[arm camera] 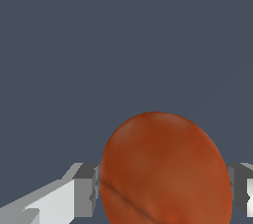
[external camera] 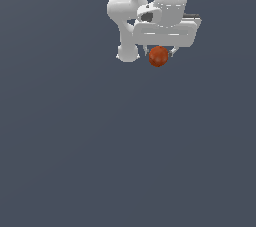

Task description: Pick up the object and move it to a goal position.

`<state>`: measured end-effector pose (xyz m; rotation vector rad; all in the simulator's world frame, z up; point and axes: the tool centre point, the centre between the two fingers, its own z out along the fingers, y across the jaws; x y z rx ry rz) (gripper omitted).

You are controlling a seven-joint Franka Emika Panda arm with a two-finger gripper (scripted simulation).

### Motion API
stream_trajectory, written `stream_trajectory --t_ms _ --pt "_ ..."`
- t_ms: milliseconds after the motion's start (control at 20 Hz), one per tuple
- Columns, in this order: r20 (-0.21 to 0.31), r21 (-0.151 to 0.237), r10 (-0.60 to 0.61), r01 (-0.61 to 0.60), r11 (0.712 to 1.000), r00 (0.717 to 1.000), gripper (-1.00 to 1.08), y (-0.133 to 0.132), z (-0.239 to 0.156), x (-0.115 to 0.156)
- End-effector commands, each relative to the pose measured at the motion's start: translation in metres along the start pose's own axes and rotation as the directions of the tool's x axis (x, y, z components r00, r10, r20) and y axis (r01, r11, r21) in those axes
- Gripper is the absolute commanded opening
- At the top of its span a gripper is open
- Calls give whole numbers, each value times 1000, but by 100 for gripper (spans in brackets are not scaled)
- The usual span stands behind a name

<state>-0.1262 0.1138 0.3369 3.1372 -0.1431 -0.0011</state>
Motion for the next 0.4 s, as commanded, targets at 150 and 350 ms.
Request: stream_trajectory --t_ms 150,350 --pt "-1 1 0 0 1000 1000 -100 -1 -20 -9" --pt "-1 1 0 0 1000 1000 -100 -1 -24 -10"
